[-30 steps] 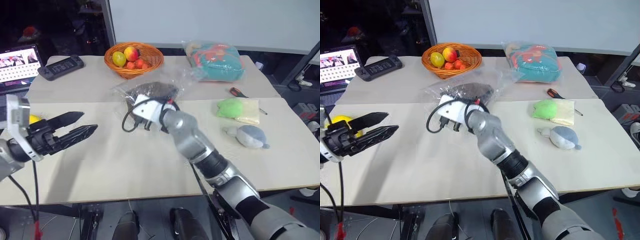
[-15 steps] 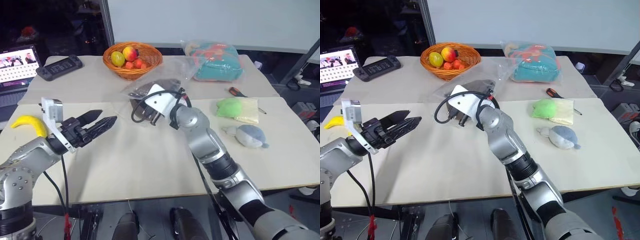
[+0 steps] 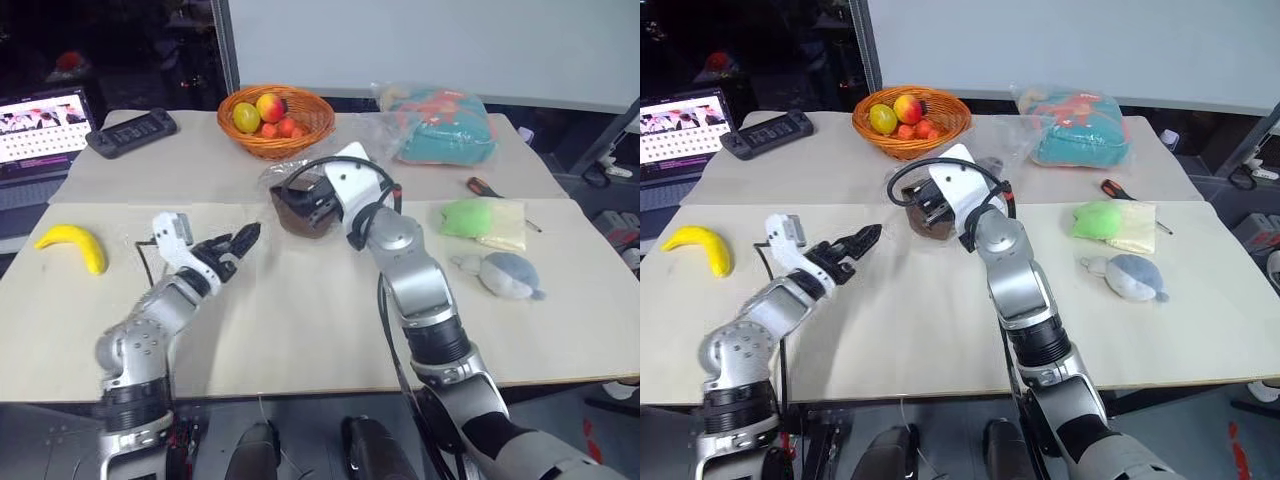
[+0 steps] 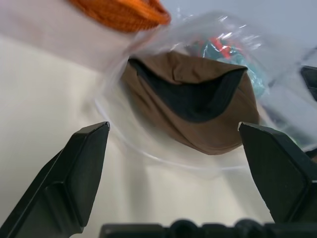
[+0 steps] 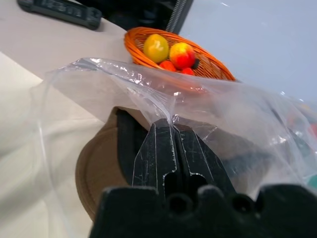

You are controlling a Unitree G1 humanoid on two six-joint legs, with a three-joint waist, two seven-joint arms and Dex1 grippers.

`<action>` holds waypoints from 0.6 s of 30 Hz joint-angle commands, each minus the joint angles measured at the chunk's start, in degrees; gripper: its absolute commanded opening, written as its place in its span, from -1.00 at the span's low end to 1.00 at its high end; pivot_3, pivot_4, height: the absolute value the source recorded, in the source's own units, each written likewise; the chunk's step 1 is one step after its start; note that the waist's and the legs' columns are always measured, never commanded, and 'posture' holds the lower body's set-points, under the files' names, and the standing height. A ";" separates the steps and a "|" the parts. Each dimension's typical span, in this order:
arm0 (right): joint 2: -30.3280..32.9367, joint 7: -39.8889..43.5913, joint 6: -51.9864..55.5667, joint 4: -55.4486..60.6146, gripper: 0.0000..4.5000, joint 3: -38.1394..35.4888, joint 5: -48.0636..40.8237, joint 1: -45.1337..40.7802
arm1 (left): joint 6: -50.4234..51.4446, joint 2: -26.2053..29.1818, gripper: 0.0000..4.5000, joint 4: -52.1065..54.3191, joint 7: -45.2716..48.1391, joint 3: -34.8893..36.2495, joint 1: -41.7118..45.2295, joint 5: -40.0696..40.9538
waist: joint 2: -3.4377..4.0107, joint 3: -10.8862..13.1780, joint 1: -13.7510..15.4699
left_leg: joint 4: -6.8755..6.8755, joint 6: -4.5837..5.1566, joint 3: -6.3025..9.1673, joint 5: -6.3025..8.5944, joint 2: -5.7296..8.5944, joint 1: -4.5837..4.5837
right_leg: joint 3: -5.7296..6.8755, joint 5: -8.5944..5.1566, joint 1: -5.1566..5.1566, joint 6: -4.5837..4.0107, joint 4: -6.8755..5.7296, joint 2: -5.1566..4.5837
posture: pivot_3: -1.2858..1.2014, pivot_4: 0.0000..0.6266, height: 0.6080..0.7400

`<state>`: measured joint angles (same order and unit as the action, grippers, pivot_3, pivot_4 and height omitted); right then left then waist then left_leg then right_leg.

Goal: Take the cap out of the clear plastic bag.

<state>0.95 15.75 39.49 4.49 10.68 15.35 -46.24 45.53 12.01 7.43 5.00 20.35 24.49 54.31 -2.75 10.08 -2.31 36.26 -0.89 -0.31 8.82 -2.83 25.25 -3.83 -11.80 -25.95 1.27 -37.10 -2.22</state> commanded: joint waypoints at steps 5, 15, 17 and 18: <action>-1.18 -1.45 2.02 5.78 -1.00 0.60 -1.06 -0.38 | -2.19 -7.04 1.00 -7.25 -2.38 1.18 8.11 2.52 | 0.00 0.00 -0.10 | 0.04 0.01 0.01 0.00 0.03 0.00 | -0.02 0.03 0.03 0.05 0.00 0.00 | 0.03 -0.52 1.00; -0.83 -2.06 4.70 7.96 -1.00 0.87 -1.37 -0.59 | -2.50 -7.45 1.00 -19.48 -6.46 4.69 15.47 1.43 | -0.01 0.00 -0.10 | 0.06 0.01 0.05 -0.01 0.05 0.00 | -0.01 0.03 0.07 0.07 0.02 0.01 | 0.03 -0.52 1.00; -0.90 -2.28 5.16 8.26 -1.00 0.99 -1.37 -0.59 | -2.16 -7.56 1.00 -21.26 -7.27 4.81 16.21 0.78 | -0.01 0.00 -0.11 | 0.06 0.01 0.06 -0.01 0.06 0.00 | 0.00 0.04 0.09 0.08 0.04 0.01 | 0.03 -0.52 1.00; -0.95 -2.40 5.39 8.43 -1.00 0.98 -1.39 -0.62 | -2.08 -7.75 1.00 -21.98 -7.32 4.87 16.39 0.68 | 0.00 0.00 -0.11 | 0.06 0.01 0.06 -0.01 0.06 0.00 | 0.00 0.04 0.10 0.08 0.05 0.01 | 0.03 -0.52 1.00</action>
<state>0.19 14.23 44.50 9.62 11.91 14.33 -46.05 43.65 4.48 -13.78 -2.09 25.06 39.75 55.06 -2.76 10.07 -2.42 36.32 -0.87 -0.25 8.81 -2.77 25.25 -3.83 -11.76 -25.85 1.36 -37.04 -2.21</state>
